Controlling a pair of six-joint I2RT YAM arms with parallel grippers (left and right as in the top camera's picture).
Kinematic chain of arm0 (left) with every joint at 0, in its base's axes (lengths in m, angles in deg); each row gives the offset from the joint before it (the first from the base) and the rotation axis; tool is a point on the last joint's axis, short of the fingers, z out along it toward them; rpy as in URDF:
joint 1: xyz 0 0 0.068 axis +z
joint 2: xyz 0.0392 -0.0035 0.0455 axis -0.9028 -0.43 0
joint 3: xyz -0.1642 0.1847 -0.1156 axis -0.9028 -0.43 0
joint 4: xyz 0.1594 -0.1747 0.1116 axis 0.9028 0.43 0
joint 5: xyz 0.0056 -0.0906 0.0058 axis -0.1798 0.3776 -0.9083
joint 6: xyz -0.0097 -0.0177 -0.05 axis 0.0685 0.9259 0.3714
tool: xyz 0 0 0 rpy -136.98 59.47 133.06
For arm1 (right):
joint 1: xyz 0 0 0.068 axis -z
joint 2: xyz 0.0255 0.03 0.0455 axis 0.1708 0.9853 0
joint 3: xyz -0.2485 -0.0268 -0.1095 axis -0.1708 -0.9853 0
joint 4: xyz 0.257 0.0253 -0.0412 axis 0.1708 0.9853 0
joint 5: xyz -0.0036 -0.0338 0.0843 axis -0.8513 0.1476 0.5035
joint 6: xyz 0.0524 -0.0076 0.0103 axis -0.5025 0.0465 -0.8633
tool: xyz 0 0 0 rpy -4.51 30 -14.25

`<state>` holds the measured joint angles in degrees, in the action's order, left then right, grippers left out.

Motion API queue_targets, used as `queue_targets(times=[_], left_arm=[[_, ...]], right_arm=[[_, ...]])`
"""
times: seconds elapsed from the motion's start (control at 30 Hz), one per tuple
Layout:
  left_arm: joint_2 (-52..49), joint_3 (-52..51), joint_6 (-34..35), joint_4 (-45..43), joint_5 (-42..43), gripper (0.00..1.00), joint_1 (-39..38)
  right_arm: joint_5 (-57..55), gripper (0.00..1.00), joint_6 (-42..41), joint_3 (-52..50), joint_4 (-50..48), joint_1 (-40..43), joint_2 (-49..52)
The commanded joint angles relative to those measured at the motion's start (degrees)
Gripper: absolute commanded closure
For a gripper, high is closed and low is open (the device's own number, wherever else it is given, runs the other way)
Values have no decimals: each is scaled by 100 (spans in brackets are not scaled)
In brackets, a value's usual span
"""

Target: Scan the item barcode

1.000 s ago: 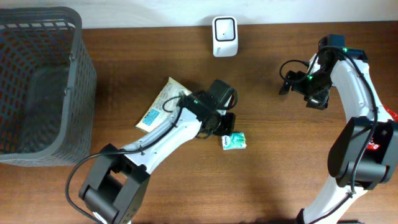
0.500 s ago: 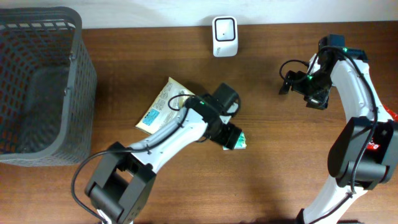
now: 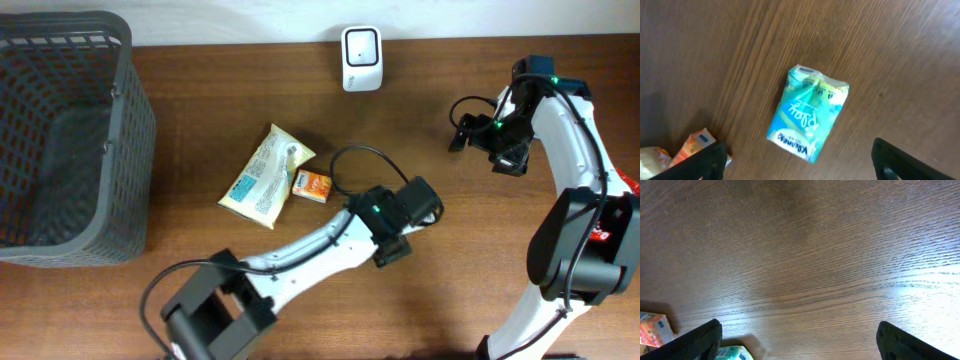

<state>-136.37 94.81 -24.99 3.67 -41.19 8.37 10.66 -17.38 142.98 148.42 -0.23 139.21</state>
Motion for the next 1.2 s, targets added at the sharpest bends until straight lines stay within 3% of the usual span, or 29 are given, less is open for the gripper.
queue_targets(times=[0.0,0.13,0.47,0.7,0.8,0.87,0.9,1.17], left_arm=[[-407,-164,-136,-129,-754,16,-153],[-446,-166,-136,-168,-809,30,-251],[-765,-166,-223,-286,-855,36,-308],[-767,-166,-221,-348,-852,61,-310],[-767,-166,-221,-345,-852,77,-310],[-765,-166,-221,-356,-852,95,-308],[-765,-164,-219,-365,-852,98,-308],[-667,345,514,-57,-616,100,-293]], right_arm=[[28,2,-44,9,0,-22,4],[28,2,-44,9,0,-22,4],[28,2,-44,9,0,-22,4],[28,2,-44,9,0,-22,4],[28,2,-44,9,0,-22,4],[28,2,-44,9,0,-22,4],[28,2,-44,9,0,-22,4],[28,2,-44,9,0,-22,4]])
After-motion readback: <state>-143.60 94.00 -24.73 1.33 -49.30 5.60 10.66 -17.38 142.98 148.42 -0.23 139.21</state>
